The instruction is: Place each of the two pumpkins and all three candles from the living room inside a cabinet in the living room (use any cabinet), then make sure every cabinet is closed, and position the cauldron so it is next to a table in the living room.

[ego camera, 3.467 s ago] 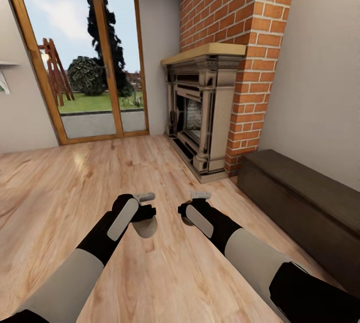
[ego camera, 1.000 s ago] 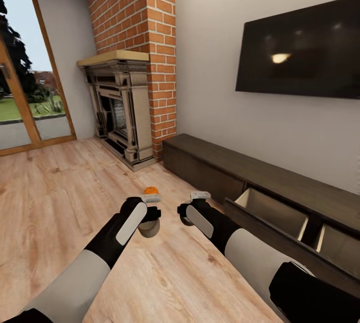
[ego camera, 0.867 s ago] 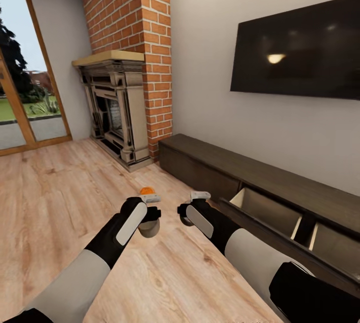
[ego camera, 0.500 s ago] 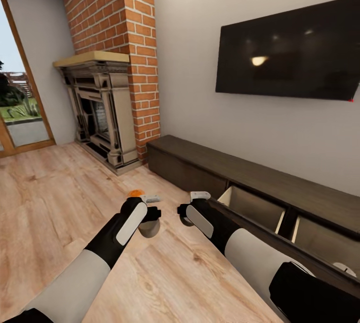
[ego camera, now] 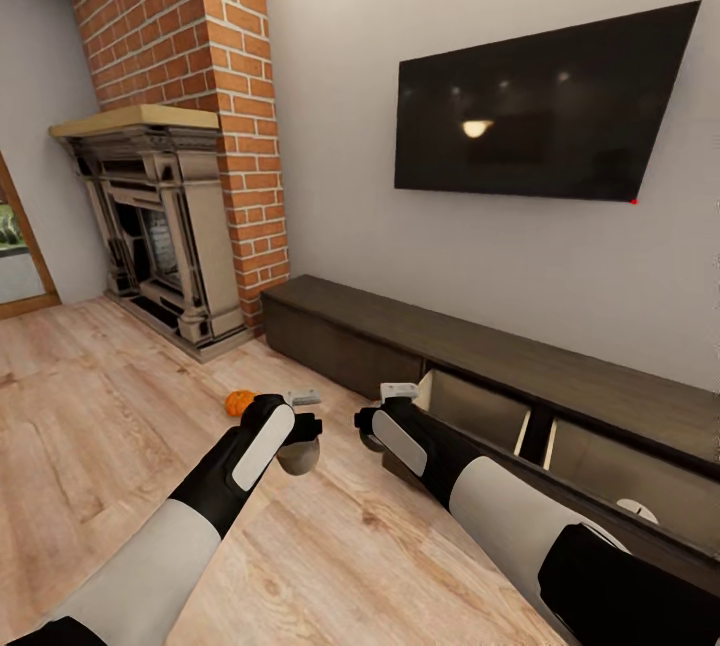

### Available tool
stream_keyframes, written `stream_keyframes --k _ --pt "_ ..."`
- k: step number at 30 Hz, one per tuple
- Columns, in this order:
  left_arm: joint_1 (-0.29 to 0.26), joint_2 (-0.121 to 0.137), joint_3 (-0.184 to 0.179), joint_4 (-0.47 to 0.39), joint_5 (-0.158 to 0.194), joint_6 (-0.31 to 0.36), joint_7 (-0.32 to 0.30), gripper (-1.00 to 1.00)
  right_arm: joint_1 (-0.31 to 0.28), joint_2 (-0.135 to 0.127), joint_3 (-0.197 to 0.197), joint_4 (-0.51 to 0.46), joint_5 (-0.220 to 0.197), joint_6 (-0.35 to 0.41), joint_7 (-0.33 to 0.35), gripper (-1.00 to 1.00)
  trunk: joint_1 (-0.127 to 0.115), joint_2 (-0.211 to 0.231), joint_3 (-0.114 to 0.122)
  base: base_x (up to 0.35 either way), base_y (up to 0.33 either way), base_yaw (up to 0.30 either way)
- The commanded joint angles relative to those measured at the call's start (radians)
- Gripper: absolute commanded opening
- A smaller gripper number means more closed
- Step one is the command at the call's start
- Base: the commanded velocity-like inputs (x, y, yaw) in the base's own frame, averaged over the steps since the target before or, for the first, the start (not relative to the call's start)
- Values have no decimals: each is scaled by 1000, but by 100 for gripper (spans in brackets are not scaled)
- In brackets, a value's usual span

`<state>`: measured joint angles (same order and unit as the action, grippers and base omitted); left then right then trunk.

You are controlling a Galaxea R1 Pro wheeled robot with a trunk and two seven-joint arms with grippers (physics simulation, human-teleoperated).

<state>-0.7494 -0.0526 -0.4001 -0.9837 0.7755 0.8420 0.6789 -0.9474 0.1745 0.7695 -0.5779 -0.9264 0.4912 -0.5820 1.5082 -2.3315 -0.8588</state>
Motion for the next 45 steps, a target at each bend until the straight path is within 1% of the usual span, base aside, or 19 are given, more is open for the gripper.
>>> stream_keyframes --k 1,9,14,19,23,34,39,42,45 --pt "-1 0 -2 -1 9 2 9 -100 -1 0 4 0 -6 0 -6 -100 0 -1 -1 0 0 -70" --pt "-1 -5 -2 -1 11 2 11 -100 -1 0 4 0 -5 -3 -9 -100 0 -1 0 -156 -92 -16" --pt "-1 -6 -2 -1 11 2 11 -100 -1 0 4 0 -5 -3 -9 -100 0 -1 0 -230 -192 -1" --pt "-1 -6 -3 -1 11 2 11 -100 -1 0 4 0 -5 -1 -8 -100 0 -1 0 -85 -251 -36" --pt "-1 -6 -3 -1 10 1 11 -100 -1 0 4 0 -5 3 -6 -100 0 -1 2 -14 -156 -177" --pt "-1 -6 -3 -1 10 0 9 -100 -1 0 5 -1 -5 1 -4 -100 0 -1 12 -1 -16 -235" --pt "-1 -6 -3 -2 10 0 10 -100 -1 0 5 0 -4 -6 -7 -100 0 -1 13 0 -1 -94" --pt "-1 -6 -3 -2 10 1 10 -100 -1 0 6 0 19 -38 -7 -100 0 -1 13 0 0 -13" --pt "-1 -6 -3 -3 10 2 10 -100 -1 0 7 2 39 -49 -7 -100 0 -1 13 0 0 -4"
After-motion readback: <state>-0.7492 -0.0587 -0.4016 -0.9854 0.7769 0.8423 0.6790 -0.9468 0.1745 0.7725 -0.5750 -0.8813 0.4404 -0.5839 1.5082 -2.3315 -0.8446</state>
